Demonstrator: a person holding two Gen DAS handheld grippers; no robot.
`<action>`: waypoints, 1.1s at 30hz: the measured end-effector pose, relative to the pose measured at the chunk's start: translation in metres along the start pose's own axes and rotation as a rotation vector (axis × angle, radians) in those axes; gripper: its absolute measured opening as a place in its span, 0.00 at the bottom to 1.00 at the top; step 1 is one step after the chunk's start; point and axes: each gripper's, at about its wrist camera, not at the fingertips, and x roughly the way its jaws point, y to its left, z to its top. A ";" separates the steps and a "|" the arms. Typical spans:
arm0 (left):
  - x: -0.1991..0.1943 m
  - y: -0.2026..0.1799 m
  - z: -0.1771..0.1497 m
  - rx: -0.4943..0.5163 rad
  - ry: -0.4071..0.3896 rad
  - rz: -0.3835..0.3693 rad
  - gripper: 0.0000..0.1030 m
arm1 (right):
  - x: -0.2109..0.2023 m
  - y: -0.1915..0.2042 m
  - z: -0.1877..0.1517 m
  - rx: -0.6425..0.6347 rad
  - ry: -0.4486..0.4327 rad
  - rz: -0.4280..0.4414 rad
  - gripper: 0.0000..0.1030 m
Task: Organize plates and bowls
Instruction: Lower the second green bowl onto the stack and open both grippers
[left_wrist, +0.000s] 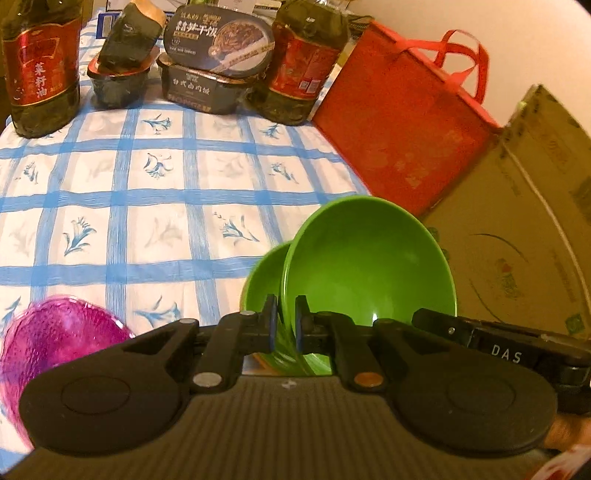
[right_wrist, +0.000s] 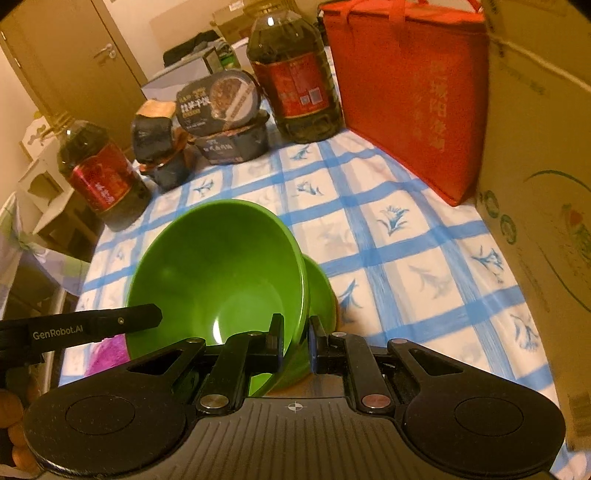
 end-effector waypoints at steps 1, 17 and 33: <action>0.007 0.001 0.001 0.000 0.006 0.006 0.07 | 0.006 -0.001 0.002 -0.003 0.006 -0.005 0.12; 0.051 0.019 -0.008 0.005 0.066 0.031 0.07 | 0.056 -0.003 -0.004 -0.076 0.077 -0.071 0.13; 0.046 0.024 -0.012 0.007 0.013 0.016 0.12 | 0.043 -0.004 0.000 -0.091 -0.023 -0.066 0.26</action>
